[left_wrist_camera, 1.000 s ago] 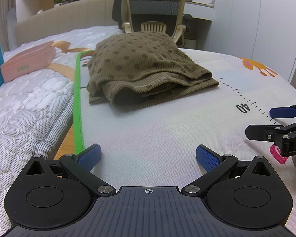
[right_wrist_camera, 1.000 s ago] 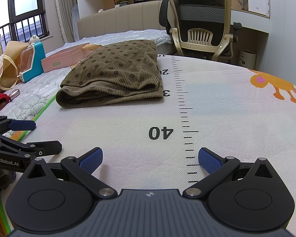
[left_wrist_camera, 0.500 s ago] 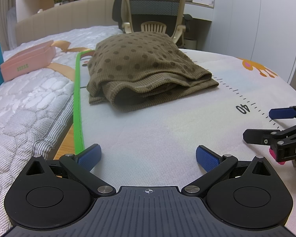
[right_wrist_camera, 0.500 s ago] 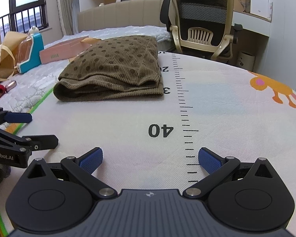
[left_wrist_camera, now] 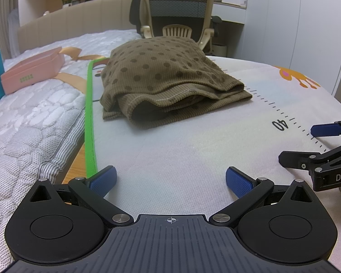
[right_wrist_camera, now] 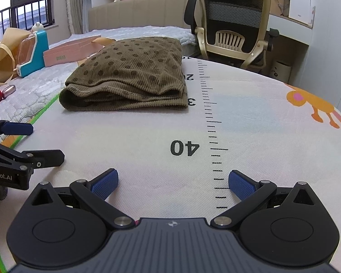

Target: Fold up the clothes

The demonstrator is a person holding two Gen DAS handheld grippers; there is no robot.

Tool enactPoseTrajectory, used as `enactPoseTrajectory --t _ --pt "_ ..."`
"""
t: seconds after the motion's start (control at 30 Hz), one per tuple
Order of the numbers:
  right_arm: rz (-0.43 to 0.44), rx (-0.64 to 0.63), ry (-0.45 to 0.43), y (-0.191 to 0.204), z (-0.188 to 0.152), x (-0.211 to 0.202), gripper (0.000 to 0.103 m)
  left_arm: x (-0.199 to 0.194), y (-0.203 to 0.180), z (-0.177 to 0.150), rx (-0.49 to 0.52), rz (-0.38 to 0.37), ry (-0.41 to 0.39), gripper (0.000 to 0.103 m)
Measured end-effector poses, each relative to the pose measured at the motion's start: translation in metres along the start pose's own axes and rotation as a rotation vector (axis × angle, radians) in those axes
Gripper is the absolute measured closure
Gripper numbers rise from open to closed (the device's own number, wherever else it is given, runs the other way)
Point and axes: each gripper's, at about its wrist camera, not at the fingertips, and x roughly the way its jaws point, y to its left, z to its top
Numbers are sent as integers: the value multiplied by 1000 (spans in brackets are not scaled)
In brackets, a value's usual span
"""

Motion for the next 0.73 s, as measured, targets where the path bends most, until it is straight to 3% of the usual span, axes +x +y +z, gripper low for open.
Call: enactPoseTrajectory --t 0.73 --pt "-21 -35 -19 5 -1 -1 0 -1 2 0 -7 0 -6 0"
